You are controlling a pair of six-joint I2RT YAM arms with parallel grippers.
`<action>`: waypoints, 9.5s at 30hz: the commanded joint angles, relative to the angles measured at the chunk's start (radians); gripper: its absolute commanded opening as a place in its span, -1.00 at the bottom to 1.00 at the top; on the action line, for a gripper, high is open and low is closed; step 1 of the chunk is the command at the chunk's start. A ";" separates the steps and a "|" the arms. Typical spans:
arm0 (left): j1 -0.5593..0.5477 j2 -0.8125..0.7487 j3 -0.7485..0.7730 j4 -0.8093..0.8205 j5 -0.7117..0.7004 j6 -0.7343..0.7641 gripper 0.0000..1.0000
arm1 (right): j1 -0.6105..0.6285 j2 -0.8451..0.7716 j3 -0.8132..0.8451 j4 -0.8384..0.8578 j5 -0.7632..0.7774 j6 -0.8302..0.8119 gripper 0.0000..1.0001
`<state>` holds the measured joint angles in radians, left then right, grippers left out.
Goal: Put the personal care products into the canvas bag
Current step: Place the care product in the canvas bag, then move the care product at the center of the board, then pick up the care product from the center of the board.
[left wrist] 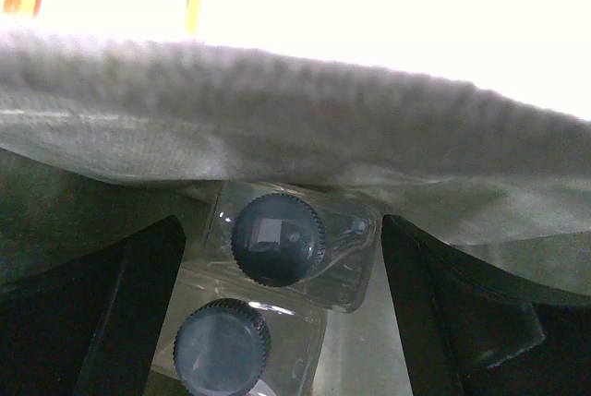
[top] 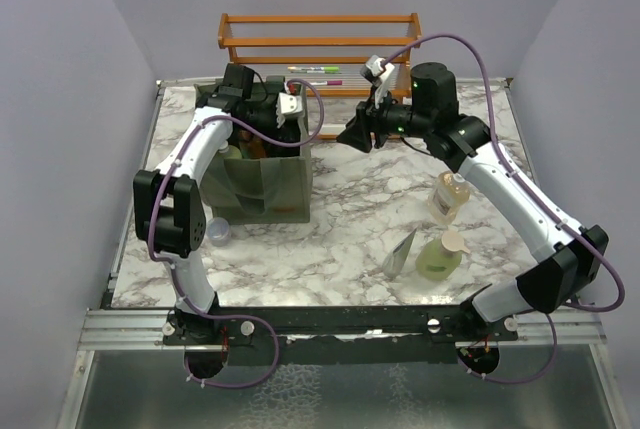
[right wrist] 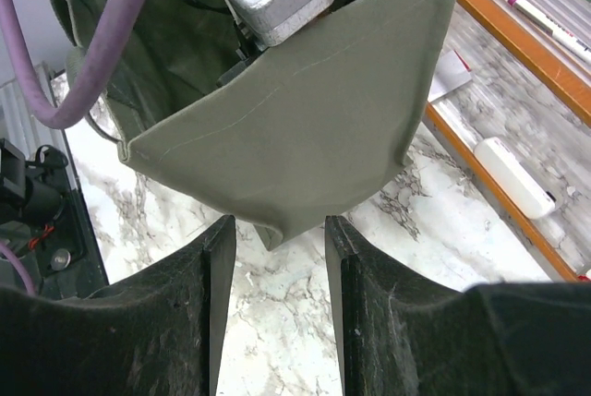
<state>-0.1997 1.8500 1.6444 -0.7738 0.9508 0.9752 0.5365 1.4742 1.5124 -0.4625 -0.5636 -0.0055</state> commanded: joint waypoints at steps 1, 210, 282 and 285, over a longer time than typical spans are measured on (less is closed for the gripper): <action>0.000 -0.064 -0.002 0.053 0.015 -0.007 0.81 | -0.006 -0.043 -0.011 0.023 -0.001 -0.010 -0.12; 0.002 -0.664 -0.101 0.056 -0.513 -0.396 0.87 | 0.003 -0.059 -0.285 -0.029 0.321 -0.252 0.99; -0.130 -0.508 -0.082 0.260 -0.460 -1.003 0.66 | 0.013 0.024 -0.261 -0.055 0.595 -0.152 -0.78; -0.146 -0.458 -0.054 0.261 -0.562 -1.081 0.59 | 0.013 -0.003 -0.267 -0.063 0.561 -0.170 -0.88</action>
<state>-0.3271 1.3437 1.5391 -0.5659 0.5732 0.0803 0.5507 1.5558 1.1900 -0.5797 0.0093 -0.1398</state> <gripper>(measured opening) 0.812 0.543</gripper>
